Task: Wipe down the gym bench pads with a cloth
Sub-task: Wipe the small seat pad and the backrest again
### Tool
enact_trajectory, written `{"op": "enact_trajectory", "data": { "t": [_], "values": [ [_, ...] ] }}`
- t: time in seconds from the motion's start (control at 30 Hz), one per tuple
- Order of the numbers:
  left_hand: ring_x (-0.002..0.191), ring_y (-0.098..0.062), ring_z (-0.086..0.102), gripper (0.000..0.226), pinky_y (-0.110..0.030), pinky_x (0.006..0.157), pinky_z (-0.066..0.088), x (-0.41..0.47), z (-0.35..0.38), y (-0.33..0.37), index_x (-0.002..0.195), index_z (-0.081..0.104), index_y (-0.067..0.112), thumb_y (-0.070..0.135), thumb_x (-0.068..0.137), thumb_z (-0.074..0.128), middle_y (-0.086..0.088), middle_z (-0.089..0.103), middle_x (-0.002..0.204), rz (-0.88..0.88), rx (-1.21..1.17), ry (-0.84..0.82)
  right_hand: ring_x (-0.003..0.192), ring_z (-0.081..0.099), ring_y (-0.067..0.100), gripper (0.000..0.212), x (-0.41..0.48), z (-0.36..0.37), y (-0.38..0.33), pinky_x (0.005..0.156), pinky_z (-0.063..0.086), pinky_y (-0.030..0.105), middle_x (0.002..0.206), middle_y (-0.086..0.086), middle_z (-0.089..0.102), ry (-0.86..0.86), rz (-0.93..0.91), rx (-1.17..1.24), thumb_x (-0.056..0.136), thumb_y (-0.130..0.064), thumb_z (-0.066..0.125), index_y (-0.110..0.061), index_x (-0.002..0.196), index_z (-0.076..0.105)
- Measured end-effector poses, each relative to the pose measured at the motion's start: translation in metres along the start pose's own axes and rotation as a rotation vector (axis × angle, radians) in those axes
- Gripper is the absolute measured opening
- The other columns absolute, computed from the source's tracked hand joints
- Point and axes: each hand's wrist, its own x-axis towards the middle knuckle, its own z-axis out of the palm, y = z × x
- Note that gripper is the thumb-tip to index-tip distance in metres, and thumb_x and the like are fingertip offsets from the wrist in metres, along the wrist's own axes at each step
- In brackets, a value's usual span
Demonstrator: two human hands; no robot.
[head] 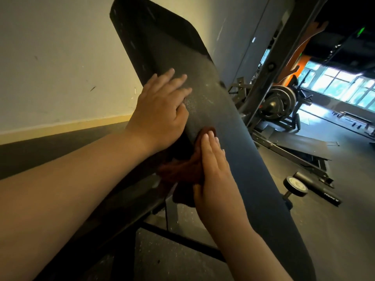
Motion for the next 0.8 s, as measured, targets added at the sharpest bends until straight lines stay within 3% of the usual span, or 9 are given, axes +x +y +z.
{"op": "enact_trajectory", "data": {
  "t": [0.07,0.13,0.2,0.33,0.6,0.7,0.8],
  "values": [
    [0.150,-0.019,0.023,0.049,-0.039,0.124,0.007,0.011,-0.004,-0.008,0.138,0.057,0.021,0.034,0.098,0.031,0.002,0.039,0.157,-0.014,-0.018,0.020,0.126,-0.039,-0.021,0.095,-0.010,-0.003,0.004,0.118,-0.013,0.020,0.147,-0.031,-0.035,-0.065,0.032,-0.033,0.097,-0.019,0.055,-0.044,0.144,-0.025],
    [0.150,-0.018,0.024,0.049,-0.035,0.122,0.006,0.021,-0.009,-0.015,0.137,0.058,0.021,0.034,0.097,0.032,0.002,0.040,0.156,-0.041,-0.031,0.051,0.125,-0.042,-0.018,0.093,0.002,-0.009,-0.001,0.120,-0.012,0.024,0.145,-0.030,-0.037,-0.086,0.054,-0.034,0.098,-0.020,0.052,-0.043,0.141,-0.027],
    [0.149,-0.018,0.026,0.049,-0.034,0.121,0.007,0.028,-0.013,-0.020,0.136,0.059,0.020,0.034,0.098,0.032,0.002,0.041,0.156,-0.063,-0.044,0.078,0.134,-0.038,-0.006,0.091,0.034,-0.012,-0.014,0.120,-0.012,0.026,0.153,-0.020,-0.033,-0.038,0.039,-0.010,0.100,-0.016,0.051,-0.034,0.144,-0.026],
    [0.148,-0.018,0.028,0.050,-0.039,0.123,0.013,0.030,-0.014,-0.022,0.137,0.058,0.021,0.036,0.097,0.032,0.003,0.041,0.156,-0.101,-0.076,0.101,0.152,-0.019,0.013,0.086,0.093,-0.010,-0.042,0.119,-0.015,0.028,0.167,0.001,-0.013,0.082,-0.017,-0.026,0.097,-0.013,0.054,-0.016,0.159,-0.007],
    [0.150,-0.016,0.022,0.053,-0.034,0.120,0.009,0.035,-0.021,-0.031,0.143,0.053,0.022,0.037,0.097,0.031,0.004,0.034,0.160,-0.131,-0.073,0.123,0.142,-0.027,-0.004,0.083,0.068,-0.015,-0.035,0.125,-0.002,0.029,0.158,-0.019,-0.024,-0.006,-0.064,-0.059,0.102,-0.014,0.047,-0.033,0.152,-0.017],
    [0.151,-0.015,0.020,0.056,-0.036,0.123,0.012,0.039,-0.024,-0.026,0.146,0.048,0.023,0.038,0.097,0.026,0.006,0.030,0.161,-0.197,-0.142,0.177,0.150,-0.019,0.006,0.078,0.115,-0.018,-0.051,0.126,-0.002,0.033,0.165,-0.007,-0.015,0.038,-0.108,-0.063,0.103,-0.017,0.047,-0.023,0.159,-0.006],
    [0.150,-0.011,0.023,0.052,-0.029,0.120,0.017,0.044,-0.031,-0.028,0.149,0.044,0.024,0.036,0.102,0.026,0.009,0.030,0.161,-0.306,-0.313,0.210,0.154,-0.013,0.019,0.076,0.176,-0.012,-0.074,0.125,-0.006,0.038,0.168,0.006,-0.008,0.112,-0.184,-0.149,0.104,-0.026,0.050,-0.016,0.161,0.000]
  ]
}}
